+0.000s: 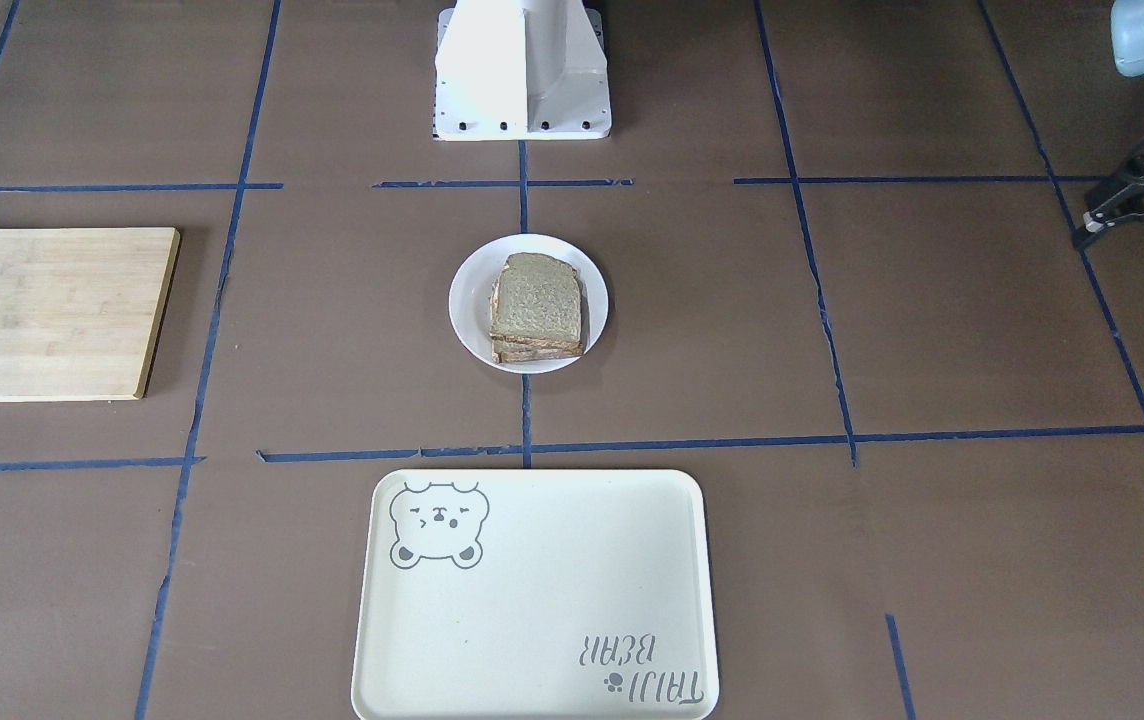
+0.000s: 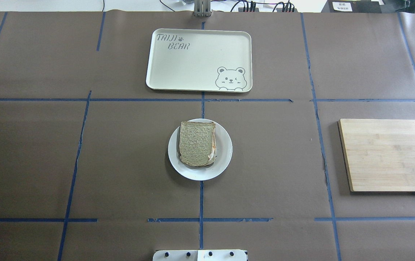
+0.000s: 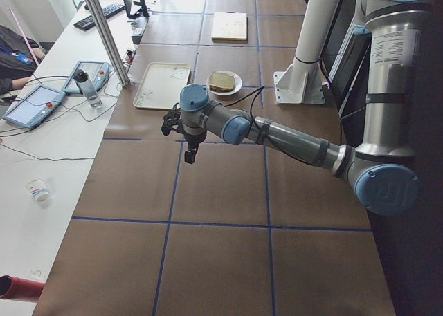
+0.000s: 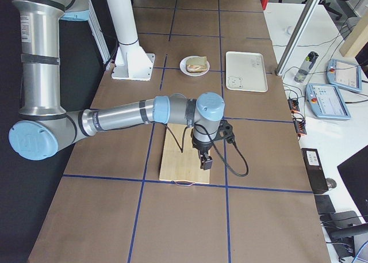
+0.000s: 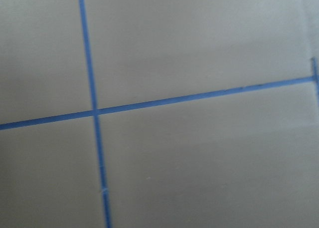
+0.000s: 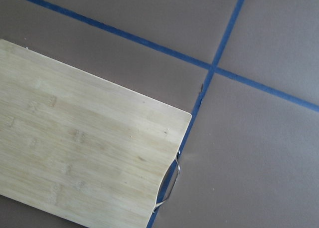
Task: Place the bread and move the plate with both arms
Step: 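Reach the left gripper to the plate rim nearest it and grip it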
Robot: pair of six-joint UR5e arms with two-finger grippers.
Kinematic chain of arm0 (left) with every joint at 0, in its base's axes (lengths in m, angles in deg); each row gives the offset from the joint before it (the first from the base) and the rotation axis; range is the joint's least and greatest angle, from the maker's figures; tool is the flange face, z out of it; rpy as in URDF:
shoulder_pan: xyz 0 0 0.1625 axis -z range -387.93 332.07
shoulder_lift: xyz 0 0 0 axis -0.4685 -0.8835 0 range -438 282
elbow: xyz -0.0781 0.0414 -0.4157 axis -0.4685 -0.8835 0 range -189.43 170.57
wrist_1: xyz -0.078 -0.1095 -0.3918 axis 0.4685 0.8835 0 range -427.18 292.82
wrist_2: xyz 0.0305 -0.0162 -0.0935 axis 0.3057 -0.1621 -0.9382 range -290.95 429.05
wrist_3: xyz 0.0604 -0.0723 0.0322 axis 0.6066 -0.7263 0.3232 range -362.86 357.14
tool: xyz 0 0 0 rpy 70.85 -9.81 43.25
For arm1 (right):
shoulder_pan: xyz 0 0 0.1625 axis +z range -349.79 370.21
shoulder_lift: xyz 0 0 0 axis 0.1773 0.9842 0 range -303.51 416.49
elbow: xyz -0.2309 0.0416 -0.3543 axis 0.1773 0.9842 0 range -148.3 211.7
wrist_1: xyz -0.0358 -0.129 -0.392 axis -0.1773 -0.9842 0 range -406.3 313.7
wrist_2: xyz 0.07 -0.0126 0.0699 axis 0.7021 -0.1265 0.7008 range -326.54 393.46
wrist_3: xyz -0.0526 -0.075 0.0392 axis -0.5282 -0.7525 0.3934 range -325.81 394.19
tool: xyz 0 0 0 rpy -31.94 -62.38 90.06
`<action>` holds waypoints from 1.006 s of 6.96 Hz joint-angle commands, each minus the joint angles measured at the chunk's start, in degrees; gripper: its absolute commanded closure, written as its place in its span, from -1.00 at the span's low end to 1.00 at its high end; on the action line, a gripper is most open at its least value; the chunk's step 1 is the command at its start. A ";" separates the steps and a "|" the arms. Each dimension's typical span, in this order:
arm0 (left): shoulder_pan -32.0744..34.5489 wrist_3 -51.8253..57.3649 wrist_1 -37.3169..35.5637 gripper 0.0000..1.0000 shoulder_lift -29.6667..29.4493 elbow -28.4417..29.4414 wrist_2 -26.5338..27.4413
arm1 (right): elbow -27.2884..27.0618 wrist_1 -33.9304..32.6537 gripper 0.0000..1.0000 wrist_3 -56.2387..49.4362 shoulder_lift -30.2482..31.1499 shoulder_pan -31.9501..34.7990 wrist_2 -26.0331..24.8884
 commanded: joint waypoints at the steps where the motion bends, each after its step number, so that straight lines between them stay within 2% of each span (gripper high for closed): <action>1: -12.53 -25.11 14.07 -1.00 -3.61 1.09 0.97 | -0.59 2.14 -0.99 -0.20 4.70 1.38 0.11; 3: -25.53 -47.29 30.15 -1.00 -6.78 4.60 12.25 | -0.59 2.23 -0.99 -0.29 4.97 1.38 0.11; 5: -35.39 -63.04 44.05 -1.00 -11.77 10.29 24.03 | -0.59 2.23 -0.99 -0.29 4.97 1.38 0.11; 7: -42.71 -71.96 56.90 -1.00 -16.52 17.23 34.16 | -0.59 2.32 -0.99 -0.29 5.06 1.38 0.11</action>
